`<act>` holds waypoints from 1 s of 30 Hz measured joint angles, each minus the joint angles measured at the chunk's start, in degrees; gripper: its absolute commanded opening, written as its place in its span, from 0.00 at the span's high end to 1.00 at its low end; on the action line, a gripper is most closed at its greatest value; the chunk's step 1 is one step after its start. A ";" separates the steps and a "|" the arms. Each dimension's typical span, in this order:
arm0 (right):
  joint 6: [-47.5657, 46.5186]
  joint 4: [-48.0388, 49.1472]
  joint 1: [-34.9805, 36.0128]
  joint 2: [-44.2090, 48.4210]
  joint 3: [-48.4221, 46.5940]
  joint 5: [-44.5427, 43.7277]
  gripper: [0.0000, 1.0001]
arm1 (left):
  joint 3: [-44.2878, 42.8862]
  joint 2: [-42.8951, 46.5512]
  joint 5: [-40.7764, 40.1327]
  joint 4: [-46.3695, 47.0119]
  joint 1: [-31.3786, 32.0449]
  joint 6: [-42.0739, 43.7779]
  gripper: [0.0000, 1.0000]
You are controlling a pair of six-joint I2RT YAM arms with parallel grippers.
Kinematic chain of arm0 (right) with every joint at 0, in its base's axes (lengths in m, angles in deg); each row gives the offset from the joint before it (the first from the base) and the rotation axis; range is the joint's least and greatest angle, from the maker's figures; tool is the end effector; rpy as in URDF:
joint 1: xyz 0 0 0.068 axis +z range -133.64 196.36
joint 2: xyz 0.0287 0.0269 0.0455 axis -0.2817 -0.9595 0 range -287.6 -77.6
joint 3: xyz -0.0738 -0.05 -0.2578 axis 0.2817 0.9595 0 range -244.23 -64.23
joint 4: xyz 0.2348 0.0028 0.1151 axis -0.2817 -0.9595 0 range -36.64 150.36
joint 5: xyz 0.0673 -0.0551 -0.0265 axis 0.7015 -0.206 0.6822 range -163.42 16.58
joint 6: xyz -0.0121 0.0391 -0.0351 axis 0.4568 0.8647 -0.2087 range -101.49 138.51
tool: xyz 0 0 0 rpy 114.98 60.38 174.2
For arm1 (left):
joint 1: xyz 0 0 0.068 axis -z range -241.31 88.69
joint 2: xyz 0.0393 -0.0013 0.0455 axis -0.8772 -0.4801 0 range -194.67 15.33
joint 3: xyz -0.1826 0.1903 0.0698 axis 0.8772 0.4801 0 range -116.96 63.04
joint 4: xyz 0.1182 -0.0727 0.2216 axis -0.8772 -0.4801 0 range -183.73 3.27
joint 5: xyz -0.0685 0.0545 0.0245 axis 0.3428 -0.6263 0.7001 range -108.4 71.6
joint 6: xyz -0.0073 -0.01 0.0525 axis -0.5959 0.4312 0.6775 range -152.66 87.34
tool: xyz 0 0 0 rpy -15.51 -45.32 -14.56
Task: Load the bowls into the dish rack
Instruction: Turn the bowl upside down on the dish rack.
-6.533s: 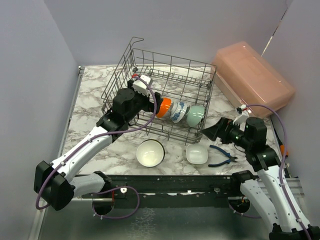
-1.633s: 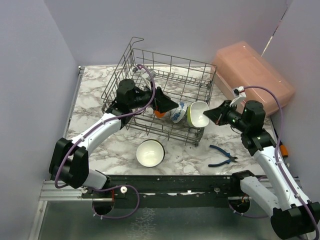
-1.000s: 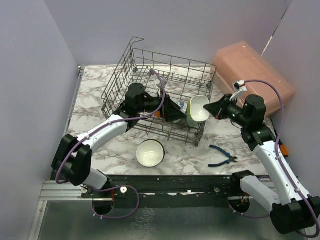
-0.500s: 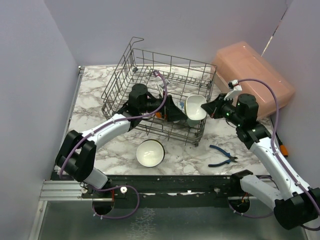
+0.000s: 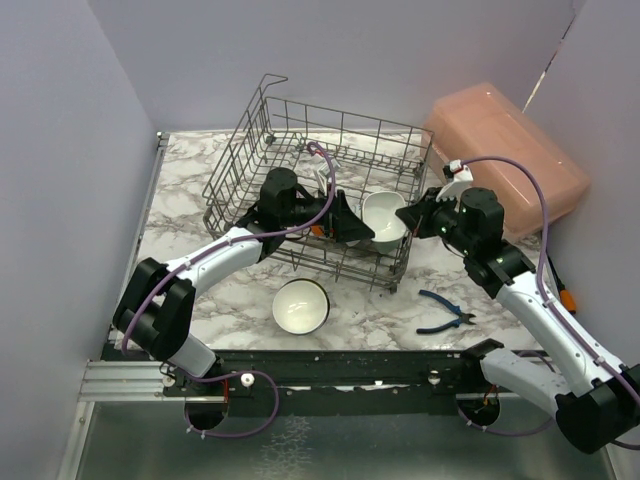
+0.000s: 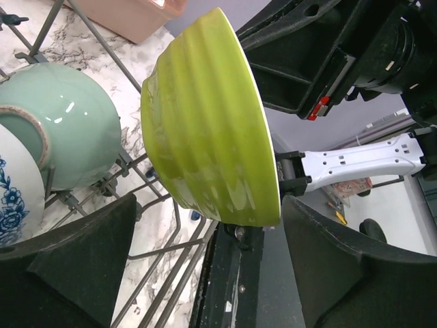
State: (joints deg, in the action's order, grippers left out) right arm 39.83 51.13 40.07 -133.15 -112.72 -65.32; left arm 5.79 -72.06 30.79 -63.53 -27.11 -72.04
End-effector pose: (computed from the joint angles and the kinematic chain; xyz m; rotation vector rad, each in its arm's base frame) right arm 0.2050 0.0955 0.3300 -0.1405 1.9020 0.6712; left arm 0.2715 -0.2171 0.2942 0.6515 1.8415 -1.6239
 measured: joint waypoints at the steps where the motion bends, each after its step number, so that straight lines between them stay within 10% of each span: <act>1: 0.00 0.02 0.15 -0.02 0.00 -0.07 1.00 | 0.00 0.00 -0.11 -0.26 0.00 0.15 0.15; 13: -0.37 0.04 1.75 -0.66 0.00 -1.53 1.00 | -0.09 0.00 -0.76 -2.10 -0.33 0.96 0.35; 26: -0.39 0.66 1.86 -1.49 0.02 -1.90 1.00 | -0.28 0.02 -0.61 -2.80 -0.55 1.09 1.00; 30: -0.37 1.16 1.86 -1.77 0.00 -1.86 1.00 | -0.28 0.02 -0.61 -2.80 -0.74 1.16 0.69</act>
State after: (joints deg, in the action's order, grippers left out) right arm 39.46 52.29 41.92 -134.92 -112.72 -67.18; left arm 5.50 -72.04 30.18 -66.33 -27.86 -70.88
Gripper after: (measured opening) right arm 0.008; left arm 0.528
